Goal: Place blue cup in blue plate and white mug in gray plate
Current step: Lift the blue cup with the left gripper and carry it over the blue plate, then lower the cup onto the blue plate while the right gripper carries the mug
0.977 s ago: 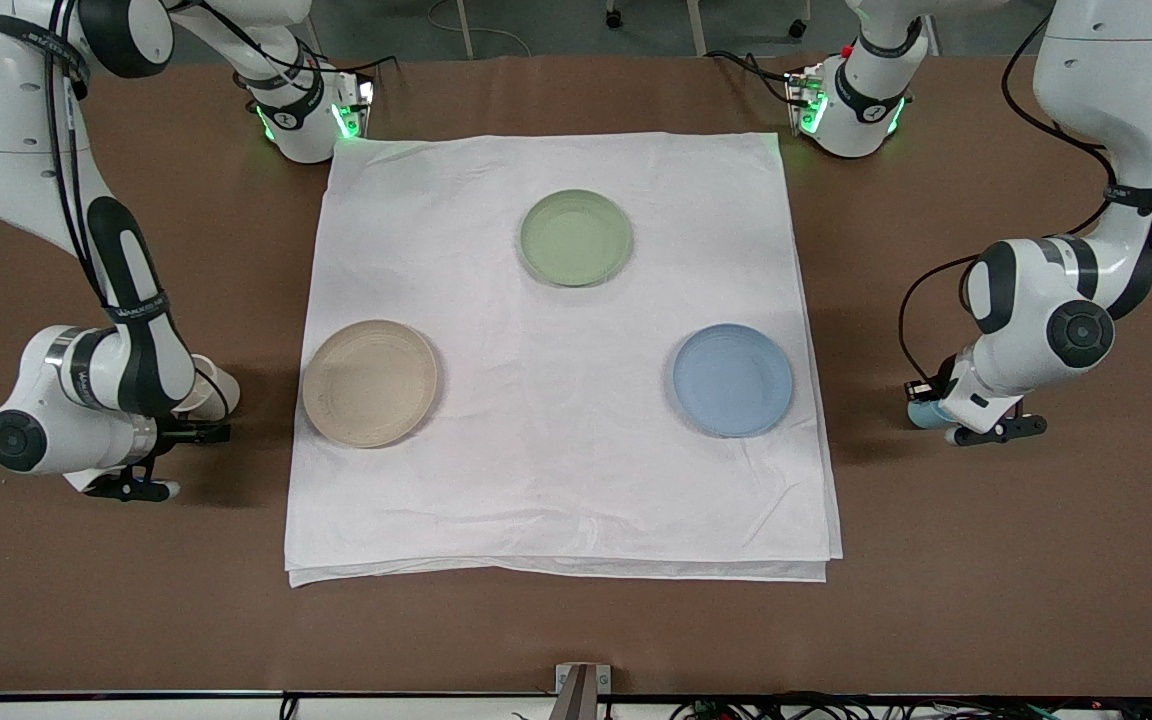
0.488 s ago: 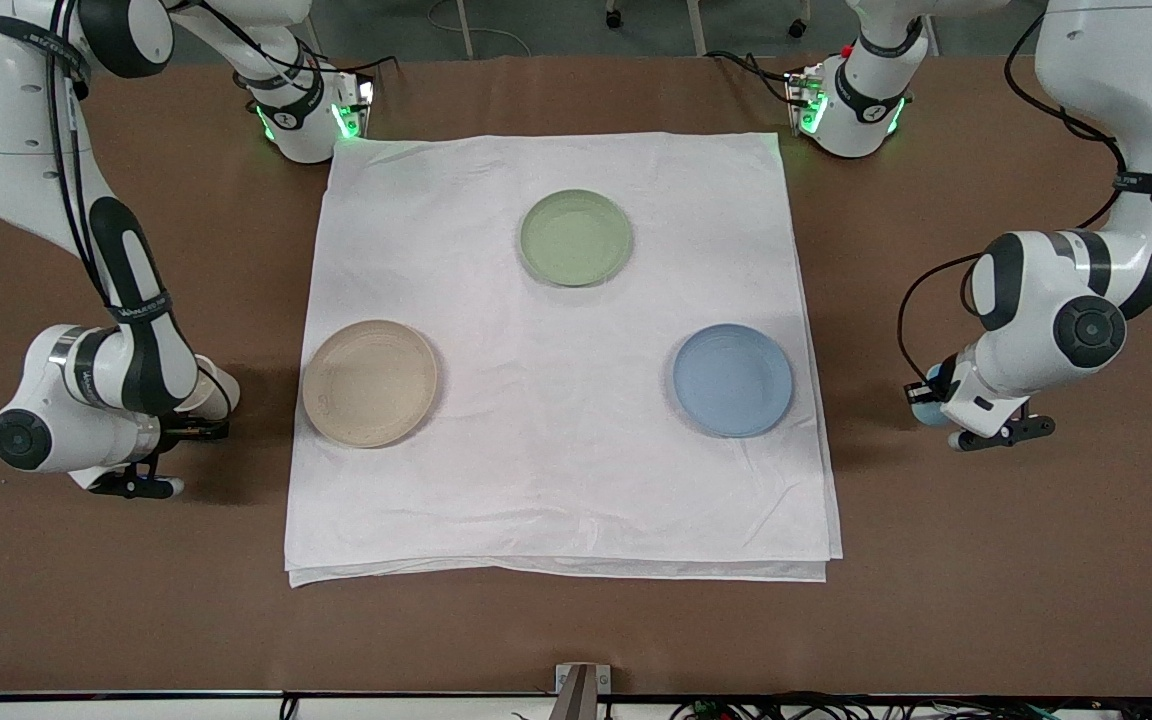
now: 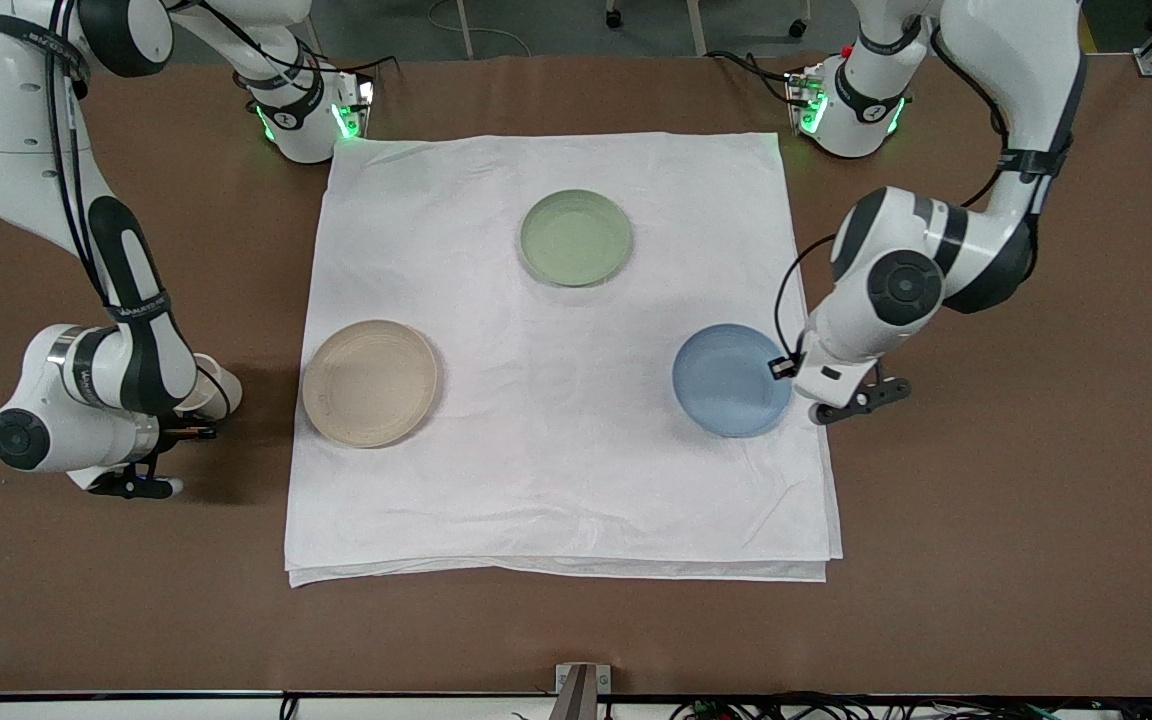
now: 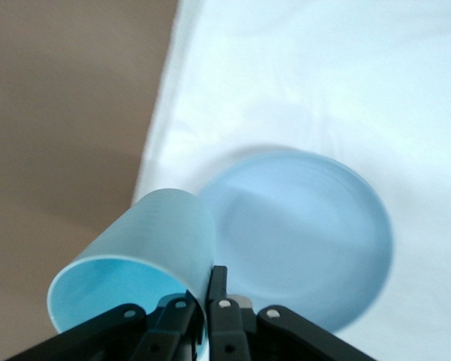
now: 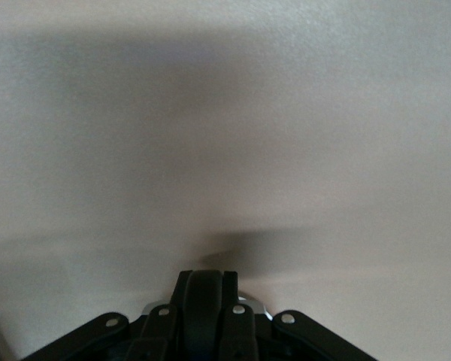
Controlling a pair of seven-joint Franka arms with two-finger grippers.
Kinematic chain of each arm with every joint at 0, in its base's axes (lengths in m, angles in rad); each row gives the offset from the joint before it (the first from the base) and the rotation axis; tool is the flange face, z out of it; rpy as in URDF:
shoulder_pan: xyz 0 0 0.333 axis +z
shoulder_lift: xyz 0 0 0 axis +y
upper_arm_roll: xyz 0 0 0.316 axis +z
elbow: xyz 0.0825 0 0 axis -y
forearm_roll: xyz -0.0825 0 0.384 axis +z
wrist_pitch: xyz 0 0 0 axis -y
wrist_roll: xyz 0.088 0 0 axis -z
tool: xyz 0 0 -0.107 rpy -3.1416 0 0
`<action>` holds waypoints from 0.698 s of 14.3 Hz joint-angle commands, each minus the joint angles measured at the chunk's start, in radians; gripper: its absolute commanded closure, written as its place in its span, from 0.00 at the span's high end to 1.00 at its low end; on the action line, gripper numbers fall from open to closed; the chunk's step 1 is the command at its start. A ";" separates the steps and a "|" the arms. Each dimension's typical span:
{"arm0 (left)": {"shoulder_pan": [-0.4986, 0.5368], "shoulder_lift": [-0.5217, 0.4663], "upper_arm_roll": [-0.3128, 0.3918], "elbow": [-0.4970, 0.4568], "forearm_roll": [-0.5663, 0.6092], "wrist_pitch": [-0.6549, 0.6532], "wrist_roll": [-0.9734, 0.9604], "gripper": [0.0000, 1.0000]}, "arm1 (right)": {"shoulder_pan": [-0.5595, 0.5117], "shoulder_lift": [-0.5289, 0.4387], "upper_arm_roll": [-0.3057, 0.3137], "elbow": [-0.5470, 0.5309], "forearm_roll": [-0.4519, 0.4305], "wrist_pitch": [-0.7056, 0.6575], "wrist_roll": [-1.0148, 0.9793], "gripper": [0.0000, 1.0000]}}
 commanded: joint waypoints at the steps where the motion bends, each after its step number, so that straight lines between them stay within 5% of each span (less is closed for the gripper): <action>1: -0.050 0.093 -0.006 0.082 0.009 -0.008 -0.073 0.01 | -0.033 -0.029 0.012 -0.014 -0.002 -0.005 -0.085 0.00; 8: -0.087 0.222 -0.005 0.168 0.011 0.025 -0.082 0.04 | 0.046 -0.102 0.058 0.063 0.056 -0.166 -0.047 0.00; 10: -0.090 0.220 -0.006 0.168 0.011 0.023 -0.084 0.13 | 0.109 -0.141 0.058 0.052 0.069 -0.192 0.010 0.00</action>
